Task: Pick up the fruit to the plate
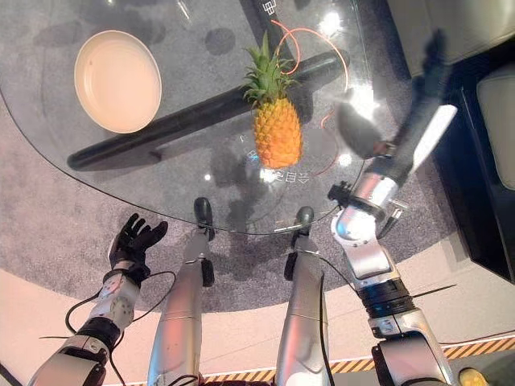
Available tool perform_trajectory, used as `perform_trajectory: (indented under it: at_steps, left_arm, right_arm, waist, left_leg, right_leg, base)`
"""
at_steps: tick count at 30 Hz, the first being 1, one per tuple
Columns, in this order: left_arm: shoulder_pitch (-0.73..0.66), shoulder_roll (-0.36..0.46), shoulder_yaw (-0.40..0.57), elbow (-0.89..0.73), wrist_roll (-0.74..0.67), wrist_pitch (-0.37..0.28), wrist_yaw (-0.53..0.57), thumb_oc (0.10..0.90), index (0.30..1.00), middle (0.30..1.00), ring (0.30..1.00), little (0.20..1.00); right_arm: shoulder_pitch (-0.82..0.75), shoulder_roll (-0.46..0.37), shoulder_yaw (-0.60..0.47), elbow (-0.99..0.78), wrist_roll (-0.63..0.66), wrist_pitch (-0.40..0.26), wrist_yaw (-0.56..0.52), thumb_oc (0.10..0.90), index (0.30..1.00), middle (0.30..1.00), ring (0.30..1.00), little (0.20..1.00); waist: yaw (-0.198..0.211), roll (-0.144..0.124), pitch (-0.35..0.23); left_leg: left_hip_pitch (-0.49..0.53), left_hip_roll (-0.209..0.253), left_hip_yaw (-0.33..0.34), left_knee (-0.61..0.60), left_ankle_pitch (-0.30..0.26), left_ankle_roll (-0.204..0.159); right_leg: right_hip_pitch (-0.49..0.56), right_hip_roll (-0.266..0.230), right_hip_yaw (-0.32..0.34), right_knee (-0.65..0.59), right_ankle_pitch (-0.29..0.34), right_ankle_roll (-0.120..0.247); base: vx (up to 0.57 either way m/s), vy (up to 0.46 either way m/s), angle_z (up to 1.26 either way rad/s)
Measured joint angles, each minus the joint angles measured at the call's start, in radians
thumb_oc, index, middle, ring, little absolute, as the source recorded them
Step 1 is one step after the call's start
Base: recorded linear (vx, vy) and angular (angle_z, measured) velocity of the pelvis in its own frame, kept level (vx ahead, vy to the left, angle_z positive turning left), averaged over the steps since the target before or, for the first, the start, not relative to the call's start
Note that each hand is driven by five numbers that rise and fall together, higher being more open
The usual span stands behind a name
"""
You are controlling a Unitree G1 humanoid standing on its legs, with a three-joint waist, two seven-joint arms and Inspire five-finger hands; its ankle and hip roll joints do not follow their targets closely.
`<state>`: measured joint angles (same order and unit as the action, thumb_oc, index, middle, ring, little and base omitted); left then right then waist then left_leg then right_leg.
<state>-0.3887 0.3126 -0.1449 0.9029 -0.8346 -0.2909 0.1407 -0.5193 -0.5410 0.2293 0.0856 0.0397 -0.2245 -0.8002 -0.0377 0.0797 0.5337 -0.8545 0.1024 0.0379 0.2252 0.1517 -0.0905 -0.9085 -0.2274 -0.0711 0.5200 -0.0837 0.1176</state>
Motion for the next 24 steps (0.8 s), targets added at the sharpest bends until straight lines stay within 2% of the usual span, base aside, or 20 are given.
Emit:
perform_trajectory:
  at_steps: [10,24]
  left_arm:
    - [0.011,-0.014,0.000,0.002,0.000,-0.005,0.000,0.800,0.900,0.900,0.900,0.900]
    - [0.012,-0.033,-0.004,0.009,0.000,-0.004,0.000,0.800,0.900,0.900,0.900,0.900]
  right_arm:
    - [0.015,-0.004,0.068,-0.107,-0.005,0.072,0.129,0.800,0.900,0.900,0.900,0.900]
    - [0.007,-0.014,0.115,-0.153,0.003,0.157,0.168,0.800,0.900,0.900,0.900,0.900]
  waist:
    - [0.006,0.000,0.000]
    - [0.014,0.000,0.000]
  left_leg:
    - [0.034,-0.003,0.019,-0.020,0.001,0.002]
    - [0.054,-0.004,0.033,-0.033,0.006,0.001]
  right_leg:
    - [0.015,-0.004,0.013,-0.002,-0.001,0.003]
    - [0.017,-0.005,0.025,0.003,-0.003,0.005]
  base:
    - [0.01,0.017,-0.01]
    - [0.00,0.001,-0.01]
